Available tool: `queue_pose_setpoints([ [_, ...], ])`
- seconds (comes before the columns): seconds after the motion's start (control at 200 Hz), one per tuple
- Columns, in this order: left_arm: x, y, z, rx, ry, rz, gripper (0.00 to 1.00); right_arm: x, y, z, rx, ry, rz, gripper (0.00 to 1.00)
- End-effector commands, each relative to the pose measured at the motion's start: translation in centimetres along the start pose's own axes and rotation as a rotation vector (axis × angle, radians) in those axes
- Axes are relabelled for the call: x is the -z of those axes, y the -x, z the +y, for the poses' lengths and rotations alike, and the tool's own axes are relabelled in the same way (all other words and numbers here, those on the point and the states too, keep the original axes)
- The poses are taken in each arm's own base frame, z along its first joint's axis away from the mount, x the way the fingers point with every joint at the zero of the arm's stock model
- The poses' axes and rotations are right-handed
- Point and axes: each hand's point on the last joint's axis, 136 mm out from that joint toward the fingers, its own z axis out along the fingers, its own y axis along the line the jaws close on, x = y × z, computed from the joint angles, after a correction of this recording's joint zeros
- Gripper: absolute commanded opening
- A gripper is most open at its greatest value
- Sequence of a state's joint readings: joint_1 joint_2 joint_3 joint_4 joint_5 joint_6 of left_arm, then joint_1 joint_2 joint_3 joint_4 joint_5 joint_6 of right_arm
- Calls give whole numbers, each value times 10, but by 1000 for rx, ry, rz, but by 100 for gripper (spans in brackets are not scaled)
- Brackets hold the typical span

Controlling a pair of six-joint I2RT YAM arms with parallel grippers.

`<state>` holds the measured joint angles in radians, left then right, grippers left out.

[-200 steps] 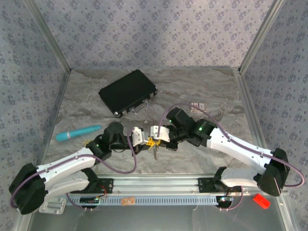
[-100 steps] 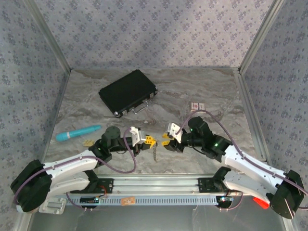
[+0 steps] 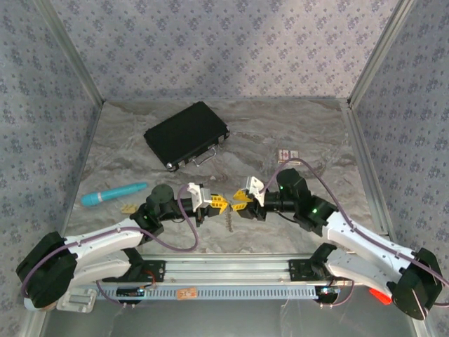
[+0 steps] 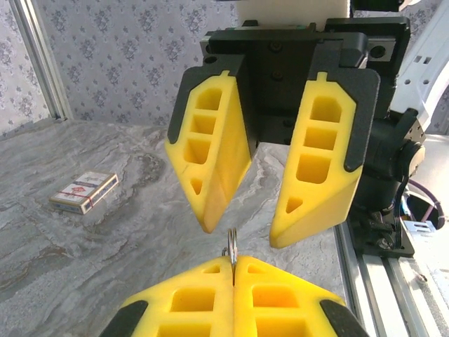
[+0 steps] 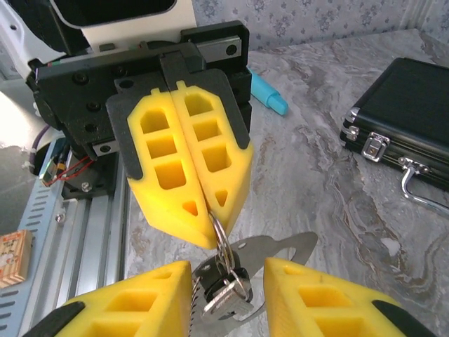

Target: Put the keys on the keyring

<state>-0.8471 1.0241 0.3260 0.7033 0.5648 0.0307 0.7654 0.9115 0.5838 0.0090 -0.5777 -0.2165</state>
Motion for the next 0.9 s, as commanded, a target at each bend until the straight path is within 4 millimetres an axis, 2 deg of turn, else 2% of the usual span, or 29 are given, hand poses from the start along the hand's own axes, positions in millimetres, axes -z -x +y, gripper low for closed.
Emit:
queue_pose_setpoints([
  [0.0,0,16,-8,-19,-45,-58,0,-4,5,4,-17,38,-27,31],
  [0.225,1,17,-11,-15,-54,-62,0,-6,4,3,-21,42,-25,15],
  [0.45,2,17,-12,-15,-60,-66,0,-11,1,4,-23,59,-9,16],
  [0.515,3,18,-12,-17,-59,-69,0,-11,2,4,-22,62,-8,12],
  [0.62,3,17,-12,-14,-55,-63,0,-10,5,3,-10,55,-6,0],
  [0.675,3,15,-9,-11,-39,-49,0,-8,5,2,-1,49,10,0],
  [0.82,4,4,-1,-21,17,24,24,-5,-7,1,37,29,133,0],
  [0.895,6,2,-1,-33,20,56,26,-3,-13,3,70,31,207,0],
])
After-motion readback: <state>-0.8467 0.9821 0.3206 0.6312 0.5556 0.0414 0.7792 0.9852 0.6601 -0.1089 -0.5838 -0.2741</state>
